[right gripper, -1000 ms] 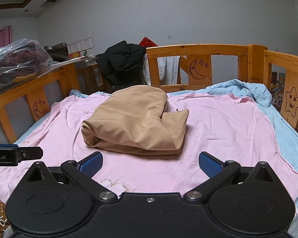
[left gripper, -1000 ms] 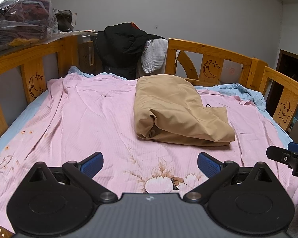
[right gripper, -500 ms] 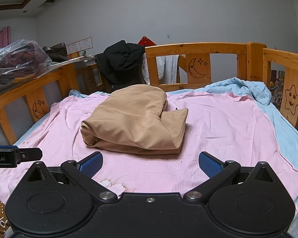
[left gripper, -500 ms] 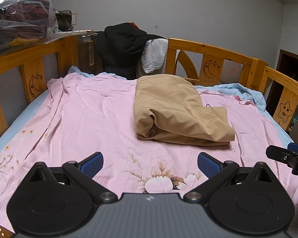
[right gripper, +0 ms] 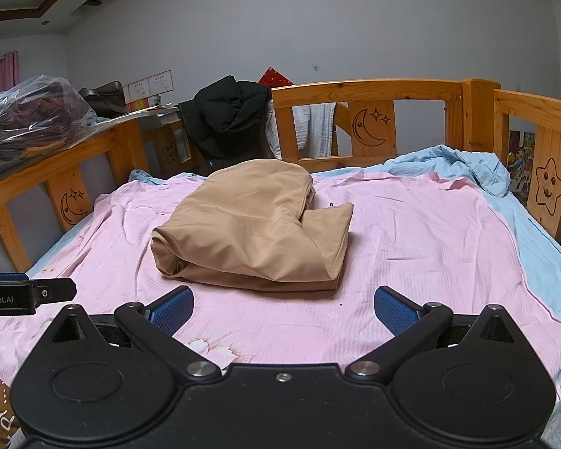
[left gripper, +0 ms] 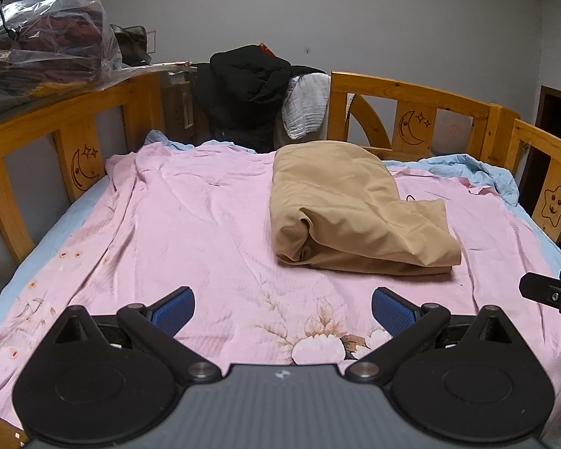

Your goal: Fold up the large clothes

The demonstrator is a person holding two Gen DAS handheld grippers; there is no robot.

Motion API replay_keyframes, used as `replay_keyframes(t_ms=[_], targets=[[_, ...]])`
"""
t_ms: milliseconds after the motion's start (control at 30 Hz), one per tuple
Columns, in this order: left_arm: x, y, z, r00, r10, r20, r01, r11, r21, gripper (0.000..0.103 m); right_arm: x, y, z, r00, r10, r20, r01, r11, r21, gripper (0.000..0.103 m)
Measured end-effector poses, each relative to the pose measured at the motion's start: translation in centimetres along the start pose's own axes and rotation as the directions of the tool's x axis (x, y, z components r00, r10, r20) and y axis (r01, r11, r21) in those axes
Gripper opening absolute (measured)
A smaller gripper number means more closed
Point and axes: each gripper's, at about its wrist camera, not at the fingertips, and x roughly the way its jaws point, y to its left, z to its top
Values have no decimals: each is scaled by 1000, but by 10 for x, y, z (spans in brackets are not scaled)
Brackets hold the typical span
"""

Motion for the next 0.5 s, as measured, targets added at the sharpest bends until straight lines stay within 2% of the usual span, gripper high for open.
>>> replay_keyframes(t_ms=[500], targets=[[0,-1,0,1000,6,7,-6,1000,4,102,0,0,0,1000,-1,0,1,1000,1,102]])
